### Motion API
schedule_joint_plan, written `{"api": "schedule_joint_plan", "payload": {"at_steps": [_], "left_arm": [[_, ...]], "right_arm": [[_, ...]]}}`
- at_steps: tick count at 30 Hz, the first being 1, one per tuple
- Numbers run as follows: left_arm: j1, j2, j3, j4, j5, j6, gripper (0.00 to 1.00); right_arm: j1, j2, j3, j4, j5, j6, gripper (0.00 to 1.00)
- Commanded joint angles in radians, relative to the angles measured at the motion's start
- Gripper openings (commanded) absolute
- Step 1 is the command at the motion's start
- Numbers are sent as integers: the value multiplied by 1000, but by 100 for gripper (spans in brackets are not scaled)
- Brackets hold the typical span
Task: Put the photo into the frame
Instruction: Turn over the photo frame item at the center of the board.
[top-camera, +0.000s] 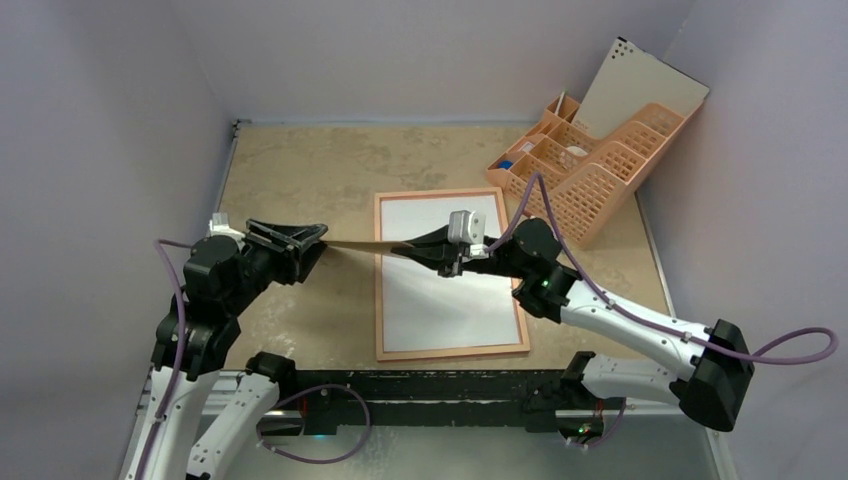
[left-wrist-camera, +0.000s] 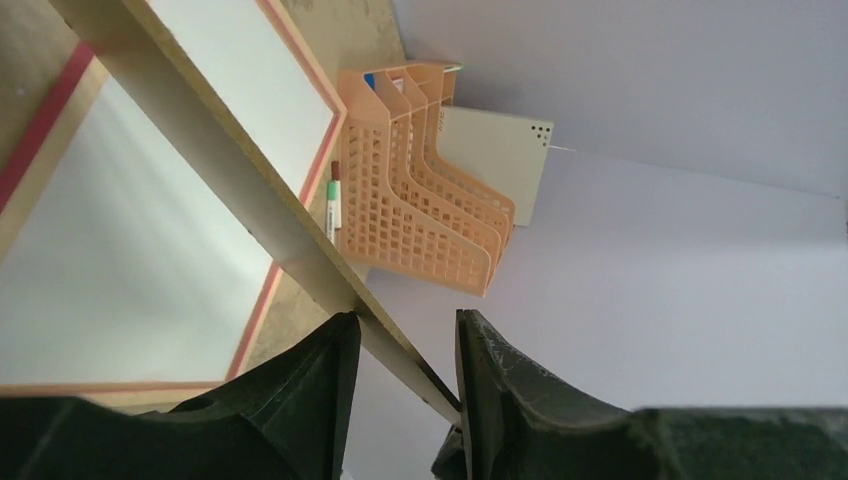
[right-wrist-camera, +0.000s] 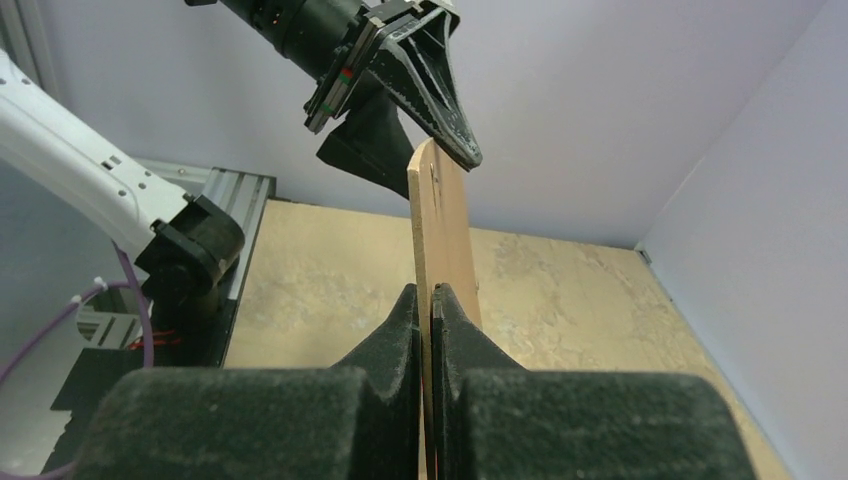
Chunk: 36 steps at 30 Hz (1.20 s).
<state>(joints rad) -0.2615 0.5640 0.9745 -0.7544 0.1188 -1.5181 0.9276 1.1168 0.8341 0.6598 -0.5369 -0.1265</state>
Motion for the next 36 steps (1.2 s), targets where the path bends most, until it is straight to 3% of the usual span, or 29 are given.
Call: {"api": "schedule_joint_plan", "payload": {"at_steps": [1, 7, 10, 16, 18, 21, 22, 25, 29, 32, 36], "left_arm": [[-1, -3, -57, -123, 110, -78, 47], [-1, -28, -43, -218, 88, -145, 68], [-1, -41, -61, -252, 70, -164, 68], [-1, -59, -73, -242, 35, -206, 40], [-1, -53, -65, -240, 27, -203, 25], [-1, -43, -66, -222, 23, -192, 4], [-1, -40, -65, -213, 21, -188, 0], [-1, -22, -43, -179, -5, -158, 0], [-1, 45, 45, -120, -80, -60, 0], [-1, 119, 111, -43, -116, 48, 0], [-1, 210, 175, 142, -113, 238, 0]], "right_arm": [[11, -31, -9, 7, -96, 53, 0], [17, -25, -10, -11, -143, 26, 0], [19, -19, -5, -28, -175, 12, 0], [20, -14, 1, -73, -179, -10, 0], [21, -12, 1, -79, -169, -10, 1], [20, -12, -1, -83, -155, -8, 13], [21, -13, -1, -83, -149, -8, 23], [20, -30, -12, -75, -122, -3, 46], [20, -54, -7, -105, -112, -1, 70], [20, -61, 22, -143, -141, 2, 77], [20, -78, 38, -135, -199, 39, 80]]}}
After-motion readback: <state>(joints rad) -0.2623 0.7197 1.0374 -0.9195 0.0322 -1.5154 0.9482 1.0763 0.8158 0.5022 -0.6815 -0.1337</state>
